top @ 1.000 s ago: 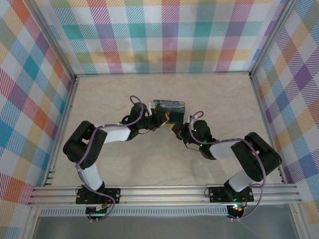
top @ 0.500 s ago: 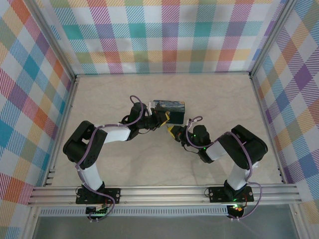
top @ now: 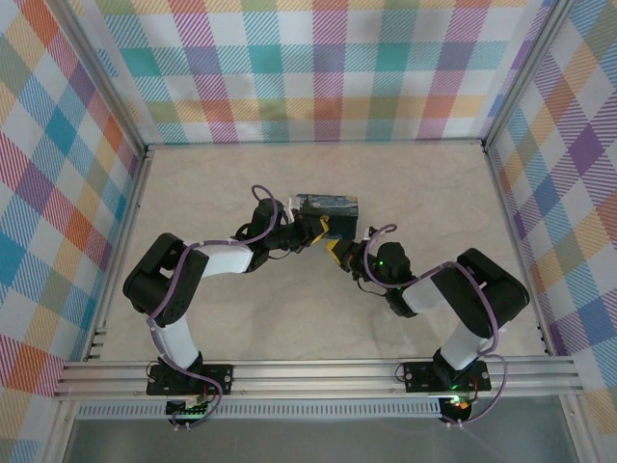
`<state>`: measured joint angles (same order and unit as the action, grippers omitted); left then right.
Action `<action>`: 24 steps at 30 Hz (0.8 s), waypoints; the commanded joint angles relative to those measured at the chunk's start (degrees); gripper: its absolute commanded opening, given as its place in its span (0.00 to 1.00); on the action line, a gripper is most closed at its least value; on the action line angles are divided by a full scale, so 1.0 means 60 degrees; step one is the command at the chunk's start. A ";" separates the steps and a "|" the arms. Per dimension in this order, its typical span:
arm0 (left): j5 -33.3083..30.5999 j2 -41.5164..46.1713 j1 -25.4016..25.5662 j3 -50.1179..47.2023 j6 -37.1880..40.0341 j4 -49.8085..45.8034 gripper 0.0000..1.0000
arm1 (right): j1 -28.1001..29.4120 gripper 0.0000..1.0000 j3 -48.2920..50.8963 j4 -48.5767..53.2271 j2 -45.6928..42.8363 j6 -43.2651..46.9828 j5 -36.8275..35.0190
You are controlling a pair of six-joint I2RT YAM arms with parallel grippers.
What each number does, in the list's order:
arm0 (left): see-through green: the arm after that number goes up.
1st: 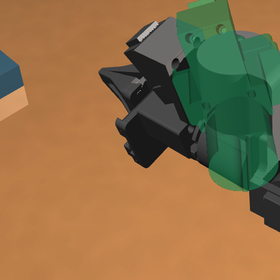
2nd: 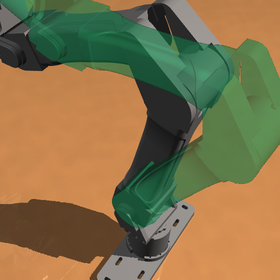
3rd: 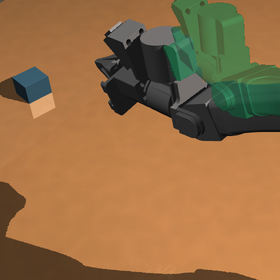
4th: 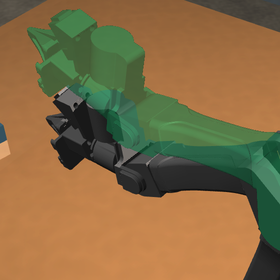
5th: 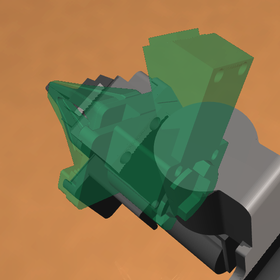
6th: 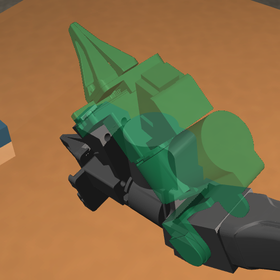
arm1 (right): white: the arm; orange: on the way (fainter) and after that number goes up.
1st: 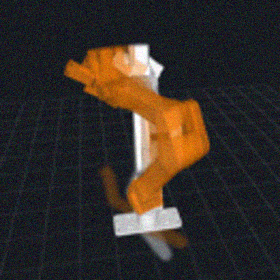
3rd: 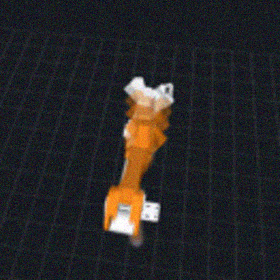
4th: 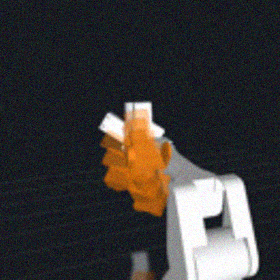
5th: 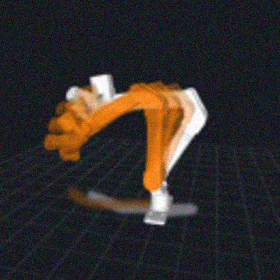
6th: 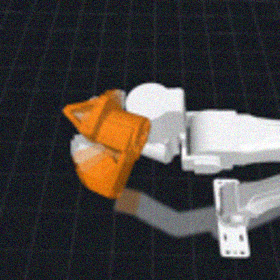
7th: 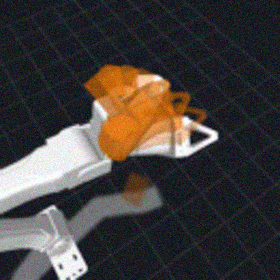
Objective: Unlock a padlock with a key
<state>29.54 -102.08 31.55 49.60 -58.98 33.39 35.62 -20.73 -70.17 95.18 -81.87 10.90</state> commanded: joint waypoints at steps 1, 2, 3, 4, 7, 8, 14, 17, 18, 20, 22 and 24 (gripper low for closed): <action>0.0211 -0.0081 -0.0102 -0.0132 -0.0087 0.0555 0.03 | 0.0055 0.00 0.0016 -0.0766 0.0248 0.0037 -0.0186; 0.0205 -0.0081 -0.0102 -0.0129 -0.0079 0.0559 0.03 | 0.0055 0.00 0.0009 -0.0865 0.0300 0.0024 -0.0190; 0.0196 -0.0080 -0.0102 -0.0126 -0.0086 0.0559 0.03 | 0.0052 0.00 0.0012 -0.0887 0.0297 0.0000 -0.0207; 0.0203 -0.0066 -0.0093 -0.0150 -0.0087 0.0558 0.04 | 0.0051 0.00 0.0013 -0.0882 0.0308 -0.0015 -0.0246; 0.0204 -0.0066 -0.0102 -0.0145 -0.0073 0.0558 0.03 | 0.0041 0.00 0.0049 -0.0897 0.0251 0.0036 -0.0322; 0.0190 -0.0062 -0.0102 -0.0152 -0.0080 0.0546 0.03 | 0.0041 0.00 0.0042 -0.0829 0.0201 0.0058 -0.0322; 0.0218 -0.0096 -0.0102 -0.0166 -0.0101 0.0603 0.03 | 0.0029 0.00 0.0028 -0.0438 -0.0015 0.0167 -0.0395; 0.0218 -0.0096 -0.0093 -0.0170 -0.0116 0.0632 0.03 | 0.0011 0.00 -0.0044 -0.0382 0.0014 0.0153 -0.0380; 0.0218 -0.0088 -0.0100 -0.0178 -0.0116 0.0631 0.03 | 0.0011 0.00 -0.0073 -0.0364 0.0022 0.0160 -0.0367; 0.0218 -0.0095 -0.0101 -0.0152 -0.0130 0.0629 0.03 | 0.0011 0.00 -0.0140 -0.0303 0.0074 0.0143 -0.0330; 0.0233 -0.0081 -0.0100 -0.0147 -0.0131 0.0631 0.03 | 0.0008 0.00 -0.0163 -0.0363 0.0123 0.0145 -0.0322; 0.0249 -0.0082 -0.0102 -0.0145 -0.0131 0.0631 0.03 | -0.0002 0.00 -0.0173 -0.0393 0.0148 0.0137 -0.0322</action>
<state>29.98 -102.39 31.55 49.15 -59.16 33.43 35.62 -20.73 -70.87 96.18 -81.87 9.43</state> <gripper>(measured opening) 0.118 0.055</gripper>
